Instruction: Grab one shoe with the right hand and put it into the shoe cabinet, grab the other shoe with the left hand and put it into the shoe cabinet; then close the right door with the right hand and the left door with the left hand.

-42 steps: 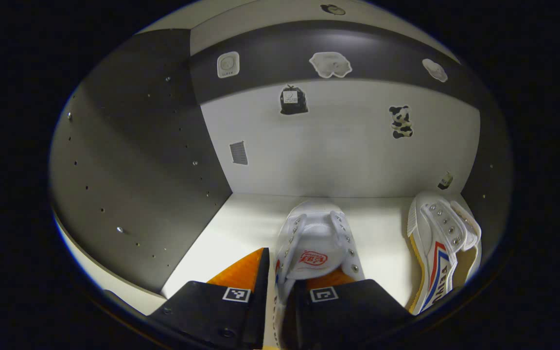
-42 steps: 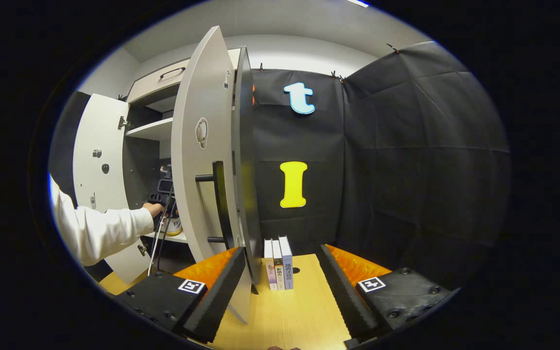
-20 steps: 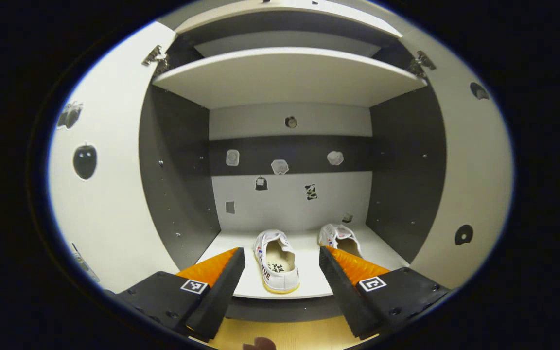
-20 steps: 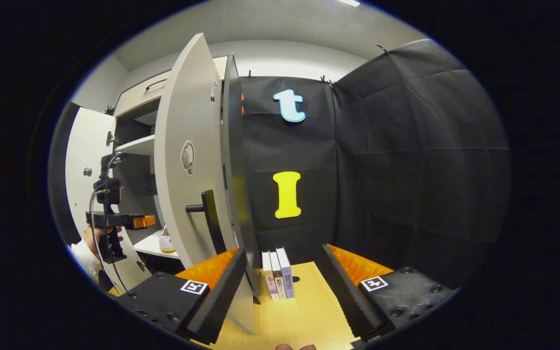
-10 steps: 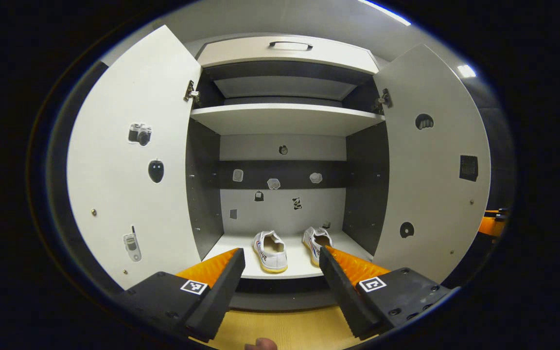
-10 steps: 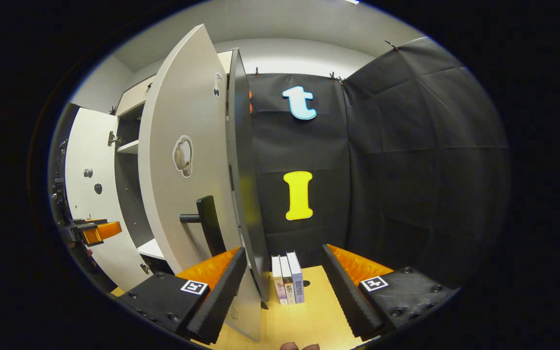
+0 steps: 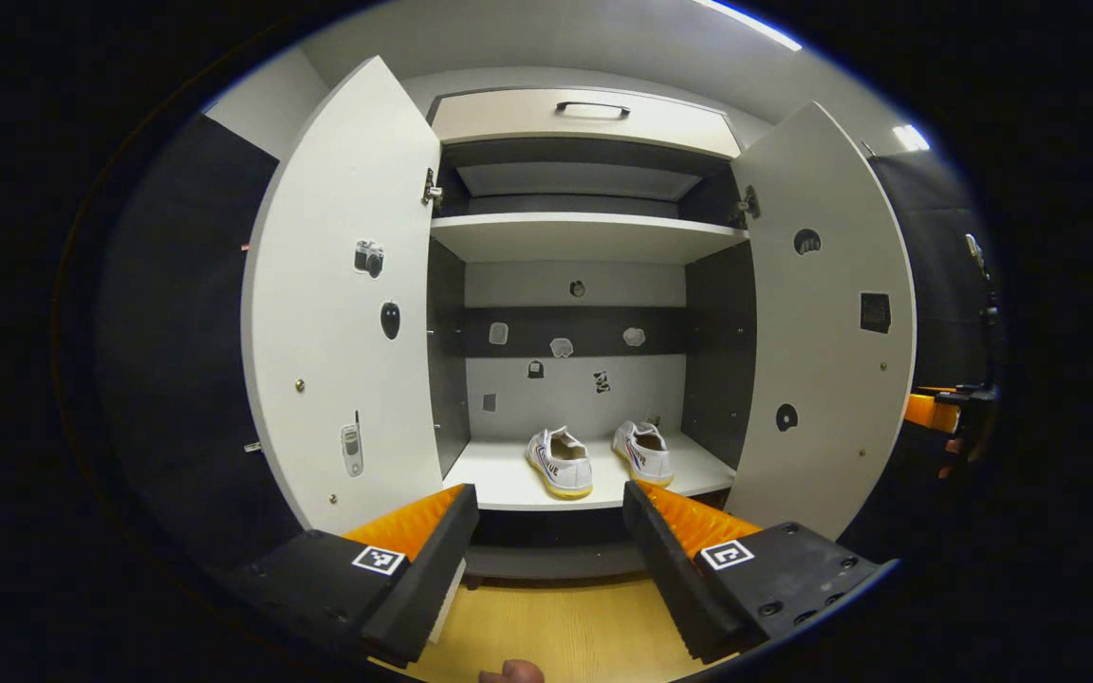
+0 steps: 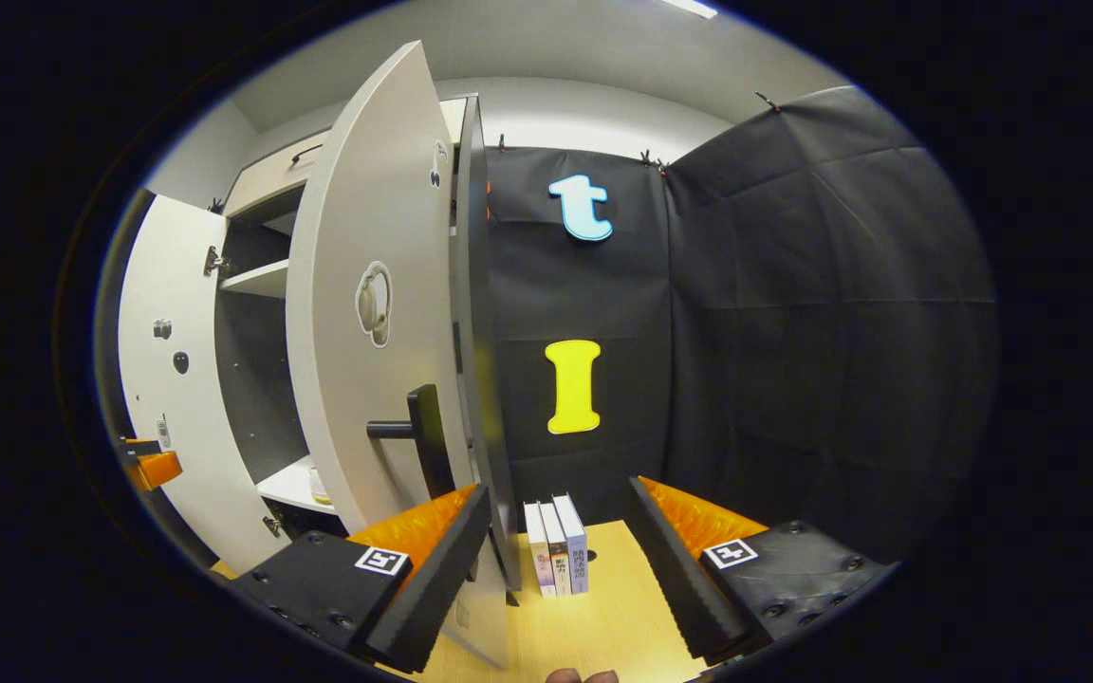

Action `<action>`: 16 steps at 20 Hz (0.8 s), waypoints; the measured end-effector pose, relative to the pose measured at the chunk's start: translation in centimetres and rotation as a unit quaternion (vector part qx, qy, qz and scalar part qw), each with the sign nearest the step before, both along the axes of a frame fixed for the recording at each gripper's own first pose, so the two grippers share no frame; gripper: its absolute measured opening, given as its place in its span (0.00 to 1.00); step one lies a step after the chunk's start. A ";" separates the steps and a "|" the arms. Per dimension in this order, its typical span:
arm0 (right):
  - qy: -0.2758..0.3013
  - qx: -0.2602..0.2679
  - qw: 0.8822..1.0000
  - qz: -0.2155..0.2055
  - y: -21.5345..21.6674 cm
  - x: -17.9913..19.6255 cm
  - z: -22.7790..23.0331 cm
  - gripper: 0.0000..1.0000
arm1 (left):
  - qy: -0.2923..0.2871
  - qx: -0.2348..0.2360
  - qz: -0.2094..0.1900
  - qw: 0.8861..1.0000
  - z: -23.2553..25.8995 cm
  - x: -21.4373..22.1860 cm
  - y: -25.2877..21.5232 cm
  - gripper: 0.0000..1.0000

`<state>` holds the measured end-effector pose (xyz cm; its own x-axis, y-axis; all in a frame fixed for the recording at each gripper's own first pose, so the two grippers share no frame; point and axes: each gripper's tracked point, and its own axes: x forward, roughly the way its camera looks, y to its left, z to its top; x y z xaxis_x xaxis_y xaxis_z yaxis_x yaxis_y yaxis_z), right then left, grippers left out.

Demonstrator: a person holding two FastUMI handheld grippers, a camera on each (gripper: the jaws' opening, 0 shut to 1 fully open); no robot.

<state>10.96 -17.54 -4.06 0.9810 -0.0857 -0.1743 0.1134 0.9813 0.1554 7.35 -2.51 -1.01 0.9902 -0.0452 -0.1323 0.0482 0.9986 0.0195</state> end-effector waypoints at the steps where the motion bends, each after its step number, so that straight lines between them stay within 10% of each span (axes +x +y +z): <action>1: -0.001 0.001 1.000 -0.005 0.3 -0.1 0.0 0.97 | -0.002 0.000 -0.001 1.000 0.2 -0.3 0.4 0.97; 16: -0.003 0.008 0.996 0.092 14.5 -0.4 1.1 0.98 | -0.008 0.002 0.032 0.999 0.4 -4.2 9.1 0.97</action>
<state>10.59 -3.06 -2.93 0.9808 0.0990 -0.1682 -0.0697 0.9826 0.1723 3.11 6.54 -0.61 0.9929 0.0192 -0.1171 -0.0164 0.9996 0.0246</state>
